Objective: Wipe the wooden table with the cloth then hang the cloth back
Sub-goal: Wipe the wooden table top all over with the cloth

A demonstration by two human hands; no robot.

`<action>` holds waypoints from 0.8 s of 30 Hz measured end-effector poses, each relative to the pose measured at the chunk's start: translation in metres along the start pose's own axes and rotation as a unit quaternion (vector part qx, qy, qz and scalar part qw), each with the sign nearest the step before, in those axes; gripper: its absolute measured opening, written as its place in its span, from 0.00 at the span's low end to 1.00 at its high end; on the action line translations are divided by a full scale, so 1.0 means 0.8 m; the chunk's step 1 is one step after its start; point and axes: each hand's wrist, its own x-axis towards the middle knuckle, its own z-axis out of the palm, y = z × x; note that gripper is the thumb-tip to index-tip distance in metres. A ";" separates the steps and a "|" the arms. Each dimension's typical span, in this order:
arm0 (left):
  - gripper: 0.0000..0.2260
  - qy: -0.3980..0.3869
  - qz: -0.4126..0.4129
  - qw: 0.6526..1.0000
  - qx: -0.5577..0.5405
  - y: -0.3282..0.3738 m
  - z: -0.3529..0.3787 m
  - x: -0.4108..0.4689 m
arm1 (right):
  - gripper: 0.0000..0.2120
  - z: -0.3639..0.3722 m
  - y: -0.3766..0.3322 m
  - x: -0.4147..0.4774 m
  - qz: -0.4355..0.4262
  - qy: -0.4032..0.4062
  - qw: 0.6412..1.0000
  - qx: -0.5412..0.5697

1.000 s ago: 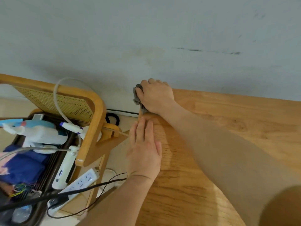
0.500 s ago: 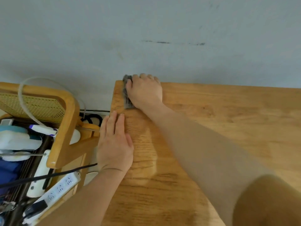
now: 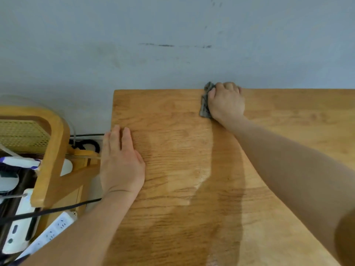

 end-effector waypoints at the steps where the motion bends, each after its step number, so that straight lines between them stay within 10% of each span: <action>1: 0.24 0.002 0.006 1.000 0.006 -0.001 0.000 0.001 | 0.21 0.008 -0.038 -0.012 -0.037 0.001 0.999 0.003; 8: 0.25 -0.028 0.092 0.993 0.065 0.001 -0.010 -0.006 | 0.24 0.017 -0.122 -0.059 -0.225 -0.056 0.969 0.079; 17: 0.27 -0.080 0.177 0.981 0.006 0.183 0.037 -0.042 | 0.26 -0.028 0.137 -0.031 0.003 -0.008 1.000 -0.014; 24: 0.30 -0.042 0.136 0.989 0.046 0.269 0.071 -0.031 | 0.22 -0.006 0.015 0.028 -0.202 -0.061 0.977 0.033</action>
